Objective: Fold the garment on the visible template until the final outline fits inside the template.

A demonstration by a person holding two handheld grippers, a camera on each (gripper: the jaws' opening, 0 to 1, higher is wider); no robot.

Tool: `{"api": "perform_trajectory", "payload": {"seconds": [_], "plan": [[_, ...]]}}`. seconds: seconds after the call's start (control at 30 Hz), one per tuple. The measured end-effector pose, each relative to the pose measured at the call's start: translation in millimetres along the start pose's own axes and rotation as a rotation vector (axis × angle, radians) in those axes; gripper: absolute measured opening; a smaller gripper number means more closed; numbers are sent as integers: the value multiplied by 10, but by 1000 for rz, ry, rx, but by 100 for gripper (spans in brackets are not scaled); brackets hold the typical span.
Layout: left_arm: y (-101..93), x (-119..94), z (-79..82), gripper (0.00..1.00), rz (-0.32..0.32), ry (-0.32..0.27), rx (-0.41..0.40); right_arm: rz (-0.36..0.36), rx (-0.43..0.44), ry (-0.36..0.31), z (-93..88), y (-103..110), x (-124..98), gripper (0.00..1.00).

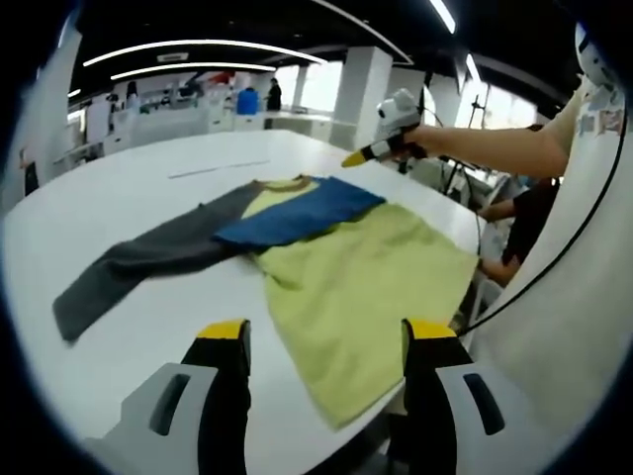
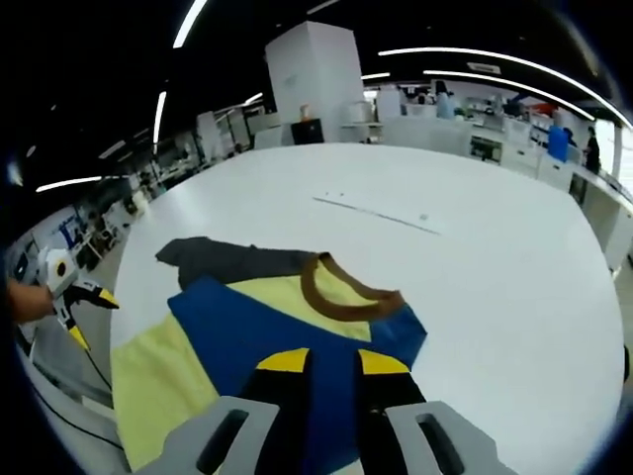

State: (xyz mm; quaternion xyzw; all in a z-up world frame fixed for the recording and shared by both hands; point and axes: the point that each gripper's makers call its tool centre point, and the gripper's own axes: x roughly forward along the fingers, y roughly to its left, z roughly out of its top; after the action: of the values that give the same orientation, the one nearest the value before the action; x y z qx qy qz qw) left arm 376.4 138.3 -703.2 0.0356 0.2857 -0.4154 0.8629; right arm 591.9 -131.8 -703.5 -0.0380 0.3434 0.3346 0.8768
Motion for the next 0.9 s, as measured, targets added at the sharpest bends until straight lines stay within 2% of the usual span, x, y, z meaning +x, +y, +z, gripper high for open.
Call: {"api": "perform_trajectory", "payload": {"seconds": [0.4, 0.9], "plan": [[-9, 29, 1, 58, 0, 9, 0, -71, -15, 2, -81, -333, -38, 0], [34, 44, -1, 58, 18, 18, -16, -122, -65, 34, -176, -589, 157, 0]]}}
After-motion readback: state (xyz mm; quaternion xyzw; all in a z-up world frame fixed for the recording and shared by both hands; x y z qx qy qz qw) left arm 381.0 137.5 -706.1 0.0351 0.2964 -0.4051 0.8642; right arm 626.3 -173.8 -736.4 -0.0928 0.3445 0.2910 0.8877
